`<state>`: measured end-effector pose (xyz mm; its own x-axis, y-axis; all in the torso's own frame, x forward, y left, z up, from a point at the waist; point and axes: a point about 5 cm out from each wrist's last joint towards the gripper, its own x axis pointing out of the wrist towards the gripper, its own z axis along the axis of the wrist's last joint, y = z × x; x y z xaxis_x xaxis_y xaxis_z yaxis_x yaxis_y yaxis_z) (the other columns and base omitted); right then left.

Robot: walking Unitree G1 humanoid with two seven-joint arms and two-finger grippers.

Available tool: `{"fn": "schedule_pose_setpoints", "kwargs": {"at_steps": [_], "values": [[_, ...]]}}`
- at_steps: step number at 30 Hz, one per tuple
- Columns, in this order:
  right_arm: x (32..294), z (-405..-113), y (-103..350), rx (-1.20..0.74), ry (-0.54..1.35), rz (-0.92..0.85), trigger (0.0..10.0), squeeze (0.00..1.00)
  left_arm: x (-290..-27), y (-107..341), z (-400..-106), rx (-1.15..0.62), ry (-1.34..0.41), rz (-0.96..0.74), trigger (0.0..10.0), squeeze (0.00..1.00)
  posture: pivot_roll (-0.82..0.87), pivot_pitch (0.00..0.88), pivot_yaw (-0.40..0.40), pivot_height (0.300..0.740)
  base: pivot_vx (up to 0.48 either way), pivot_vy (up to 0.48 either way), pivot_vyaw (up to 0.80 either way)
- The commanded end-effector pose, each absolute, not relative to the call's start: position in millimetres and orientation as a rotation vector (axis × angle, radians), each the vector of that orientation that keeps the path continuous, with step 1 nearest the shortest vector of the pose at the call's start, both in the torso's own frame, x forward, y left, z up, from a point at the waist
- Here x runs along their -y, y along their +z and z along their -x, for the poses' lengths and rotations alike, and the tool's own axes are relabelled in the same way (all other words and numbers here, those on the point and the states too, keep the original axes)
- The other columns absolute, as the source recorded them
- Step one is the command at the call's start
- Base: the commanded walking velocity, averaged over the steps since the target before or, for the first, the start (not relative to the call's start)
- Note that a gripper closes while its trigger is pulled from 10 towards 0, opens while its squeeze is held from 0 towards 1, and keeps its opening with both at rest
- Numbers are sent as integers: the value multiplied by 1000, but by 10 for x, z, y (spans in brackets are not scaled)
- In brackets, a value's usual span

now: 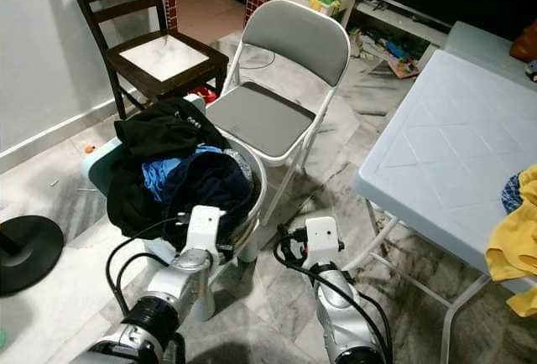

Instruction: Hang hanger

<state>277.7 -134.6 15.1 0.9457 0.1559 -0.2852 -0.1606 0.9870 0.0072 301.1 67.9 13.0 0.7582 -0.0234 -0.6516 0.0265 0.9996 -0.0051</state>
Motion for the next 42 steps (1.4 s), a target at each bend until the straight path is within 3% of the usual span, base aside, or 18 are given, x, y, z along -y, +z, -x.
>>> {"fn": "schedule_pose_setpoints", "kwargs": {"at_steps": [1, 10, 11, 12, 13, 21, 42], "values": [[1426, -2743, 116, -303, 139, 32, 10000, 0, -476, 303, -3129, -656, -55, 28, 10000, 0, 191, 122, -163, 740, 0, 0, 0], [1434, -2731, 104, -309, 140, 37, 10000, 0, -626, 258, -3180, -650, -27, 31, 10000, 0, 189, 126, -169, 740, 0, 0, 0], [1429, -2731, 101, -310, 141, 37, 10000, 0, -668, 257, -3191, -642, -15, 27, 9176, 0, 190, 128, -168, 740, 0, 0, 0], [1424, -2731, 99, -311, 142, 37, 10000, 0, -698, 258, -3200, -636, -8, 27, 1765, 0, 190, 127, -167, 740, 0, 0, 0], [1420, -2730, 96, -312, 144, 37, 10000, 0, -738, 264, -3214, -626, -1, 17, 0, 0, 190, 127, -167, 740, 0, 0, 0], [1416, -2725, 80, -317, 143, 39, 10000, 0, -960, 323, -3308, -569, 46, -38, 0, 0, 201, 121, -163, 740, 0, 0, 0], [1446, -2744, 92, -312, 138, 50, 10000, 0, -981, 356, -3342, -527, 51, -43, 0, 0, 197, 113, -168, 740, 0, 0, 0]]}}
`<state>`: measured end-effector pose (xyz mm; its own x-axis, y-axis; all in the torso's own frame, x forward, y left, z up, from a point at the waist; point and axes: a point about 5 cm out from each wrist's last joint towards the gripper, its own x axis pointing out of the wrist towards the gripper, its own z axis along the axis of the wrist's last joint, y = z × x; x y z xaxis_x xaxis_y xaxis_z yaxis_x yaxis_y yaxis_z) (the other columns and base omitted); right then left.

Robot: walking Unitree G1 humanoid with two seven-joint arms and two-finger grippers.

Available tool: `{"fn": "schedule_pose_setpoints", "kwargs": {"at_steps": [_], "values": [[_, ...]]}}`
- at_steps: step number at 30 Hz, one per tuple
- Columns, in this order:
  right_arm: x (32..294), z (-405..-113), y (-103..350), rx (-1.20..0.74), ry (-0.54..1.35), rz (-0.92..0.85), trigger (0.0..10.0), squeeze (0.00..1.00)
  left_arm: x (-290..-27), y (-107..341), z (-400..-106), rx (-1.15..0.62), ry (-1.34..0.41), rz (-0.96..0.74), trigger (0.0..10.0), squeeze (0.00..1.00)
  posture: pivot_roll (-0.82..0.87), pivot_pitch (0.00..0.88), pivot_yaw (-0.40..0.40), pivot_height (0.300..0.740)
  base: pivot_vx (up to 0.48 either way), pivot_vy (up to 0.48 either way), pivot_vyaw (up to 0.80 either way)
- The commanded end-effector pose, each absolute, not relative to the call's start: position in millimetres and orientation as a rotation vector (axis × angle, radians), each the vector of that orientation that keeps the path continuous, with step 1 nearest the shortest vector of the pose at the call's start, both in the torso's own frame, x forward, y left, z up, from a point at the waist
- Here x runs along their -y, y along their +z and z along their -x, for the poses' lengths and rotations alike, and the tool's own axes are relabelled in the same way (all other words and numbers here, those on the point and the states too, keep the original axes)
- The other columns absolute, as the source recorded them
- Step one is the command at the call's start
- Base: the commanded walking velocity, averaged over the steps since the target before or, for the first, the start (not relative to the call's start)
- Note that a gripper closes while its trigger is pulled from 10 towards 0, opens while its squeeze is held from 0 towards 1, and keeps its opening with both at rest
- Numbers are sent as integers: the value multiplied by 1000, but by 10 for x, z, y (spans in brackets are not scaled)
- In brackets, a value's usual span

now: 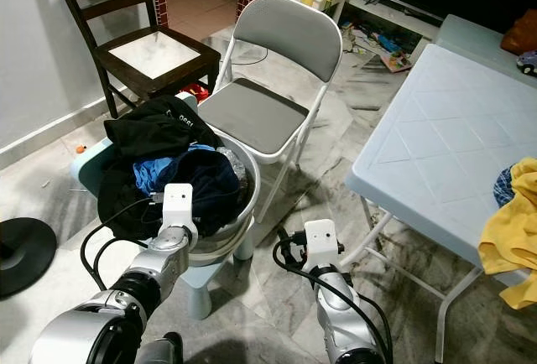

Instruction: Hang hanger

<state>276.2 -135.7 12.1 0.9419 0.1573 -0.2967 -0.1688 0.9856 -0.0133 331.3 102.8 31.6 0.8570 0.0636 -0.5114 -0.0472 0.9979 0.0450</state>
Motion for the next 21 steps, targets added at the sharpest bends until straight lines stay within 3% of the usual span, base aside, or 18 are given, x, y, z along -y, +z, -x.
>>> {"fn": "schedule_pose_setpoints", "kwargs": {"at_steps": [1, 12, 17, 21], "values": [[1444, -2745, 92, -312, 138, 50, 10000, 0, -983, 358, -3344, -526, 50, -44, 0, 0, 197, 113, -168, 740, 0, 0, 0], [1441, -2746, 94, -310, 134, 48, 10000, 0, -1004, 396, -3373, -492, 44, -84, 0, 0, 195, 112, -167, 740, 0, 0, 0], [1449, -2753, 99, -309, 129, 48, 10000, 0, -983, 526, -3454, -402, 10, -156, 0, 0, 194, 110, -167, 740, 0, 0, 0], [1454, -2755, 101, -308, 125, 46, 10000, 0, -876, 789, -3576, -208, -98, -313, 0, 0, 196, 110, -169, 740, 0, 0, 0]]}}
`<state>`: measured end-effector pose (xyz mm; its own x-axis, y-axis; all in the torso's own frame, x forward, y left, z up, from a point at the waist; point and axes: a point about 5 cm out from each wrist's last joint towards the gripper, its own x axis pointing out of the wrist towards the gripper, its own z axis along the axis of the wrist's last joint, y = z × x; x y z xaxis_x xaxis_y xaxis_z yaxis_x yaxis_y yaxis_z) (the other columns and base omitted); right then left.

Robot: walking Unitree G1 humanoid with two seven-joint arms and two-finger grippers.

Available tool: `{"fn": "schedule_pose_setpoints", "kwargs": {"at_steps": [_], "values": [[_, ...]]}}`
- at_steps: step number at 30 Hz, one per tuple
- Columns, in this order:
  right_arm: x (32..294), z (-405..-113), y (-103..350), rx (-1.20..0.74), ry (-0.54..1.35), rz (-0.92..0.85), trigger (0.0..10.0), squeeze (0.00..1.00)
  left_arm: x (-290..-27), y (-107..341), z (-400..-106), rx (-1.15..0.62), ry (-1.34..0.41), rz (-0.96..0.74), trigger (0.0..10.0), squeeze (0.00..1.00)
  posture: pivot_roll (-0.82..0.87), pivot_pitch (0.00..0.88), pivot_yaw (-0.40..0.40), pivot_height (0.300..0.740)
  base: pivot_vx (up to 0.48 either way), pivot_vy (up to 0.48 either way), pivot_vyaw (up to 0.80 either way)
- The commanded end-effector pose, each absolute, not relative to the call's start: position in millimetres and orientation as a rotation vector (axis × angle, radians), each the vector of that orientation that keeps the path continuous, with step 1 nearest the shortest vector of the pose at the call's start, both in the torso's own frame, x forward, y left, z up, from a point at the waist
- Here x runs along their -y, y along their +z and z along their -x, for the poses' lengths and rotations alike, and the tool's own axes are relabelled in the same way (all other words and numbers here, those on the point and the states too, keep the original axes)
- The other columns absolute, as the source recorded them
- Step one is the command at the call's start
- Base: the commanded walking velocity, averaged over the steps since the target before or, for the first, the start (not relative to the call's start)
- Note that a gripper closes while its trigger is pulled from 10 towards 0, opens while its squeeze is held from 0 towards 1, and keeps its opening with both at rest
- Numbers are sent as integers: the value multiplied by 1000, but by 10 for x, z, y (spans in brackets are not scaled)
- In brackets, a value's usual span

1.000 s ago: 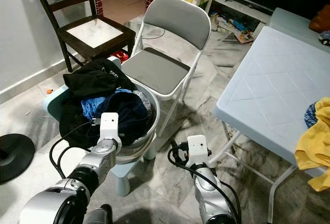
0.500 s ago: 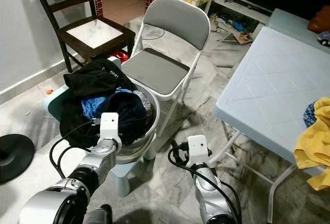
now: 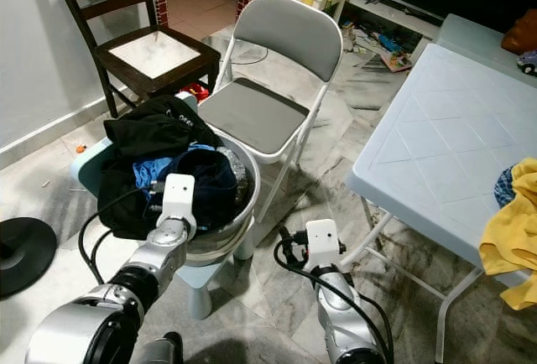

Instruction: Hang hanger

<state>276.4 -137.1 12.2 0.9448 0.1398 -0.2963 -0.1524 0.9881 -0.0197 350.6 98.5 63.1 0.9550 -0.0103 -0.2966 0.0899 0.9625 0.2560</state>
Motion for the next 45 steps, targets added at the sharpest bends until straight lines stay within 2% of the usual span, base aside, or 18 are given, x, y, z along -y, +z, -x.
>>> {"fn": "schedule_pose_setpoints", "kwargs": {"at_steps": [1, 6, 11, 17, 22, 28, 30, 32, 35, 40, 42, 45], "values": [[1456, -2755, 101, -308, 125, 46, 10000, 0, -862, 816, -3584, -183, -115, -340, 0, 0, 196, 110, -169, 740, 0, 0, 0], [1464, -2765, 107, -306, 120, 47, 10000, 0, -822, 987, -3624, -23, -224, -469, 0, 0, 201, 109, -166, 740, 0, 0, 0], [1469, -2769, 110, -305, 117, 47, 10000, 0, -834, 1079, -3638, 57, -297, -522, 0, 0, 203, 108, -166, 740, 0, 0, 0], [1492, -2776, 116, -301, 110, 49, 10000, 0, -944, 1404, -3654, 293, -499, -646, 0, 0, 209, 102, -169, 740, 0, 0, 0], [1516, -2777, 117, -300, 103, 53, 10000, 0, -1031, 1526, -3678, 339, -549, -681, 0, 0, 213, 95, -164, 740, 0, 0, 0], [1566, -2783, 139, -283, 61, 19, 10000, 0, -1017, 1750, -3690, 432, -700, -771, 0, 0, 220, 81, -141, 740, 0, 0, 0], [1572, -2784, 156, -272, 45, -5, 10000, 0, -1016, 1843, -3749, 425, -688, -787, 0, 0, 221, 77, -135, 740, 0, 0, 0], [1583, -2776, 193, -242, 13, -55, 10000, 0, -1035, 1955, -3852, 380, -607, -697, 0, 0, 212, 61, -109, 740, 0, 0, 0], [1609, -2752, 246, -201, -30, -114, 10000, 0, -1024, 1934, -3876, 337, -582, -612, 0, 0, 198, 42, -91, 740, 0, 0, 0], [1712, -2687, 364, -113, -132, -214, 10000, 0, -965, 1675, -3786, 281, -596, -552, 0, 0, 175, 10, -47, 740, 0, 0, 0], [1748, -2665, 384, -93, -163, -231, 10000, 0, -968, 1543, -3756, 226, -590, -527, 0, 0, 168, 4, -35, 740, 0, 0, 0], [1829, -2598, 429, -43, -230, -272, 10000, 0, -979, 1271, -3691, 92, -557, -462, 0, 0, 128, 0, 30, 740, 0, 0, 0]]}}
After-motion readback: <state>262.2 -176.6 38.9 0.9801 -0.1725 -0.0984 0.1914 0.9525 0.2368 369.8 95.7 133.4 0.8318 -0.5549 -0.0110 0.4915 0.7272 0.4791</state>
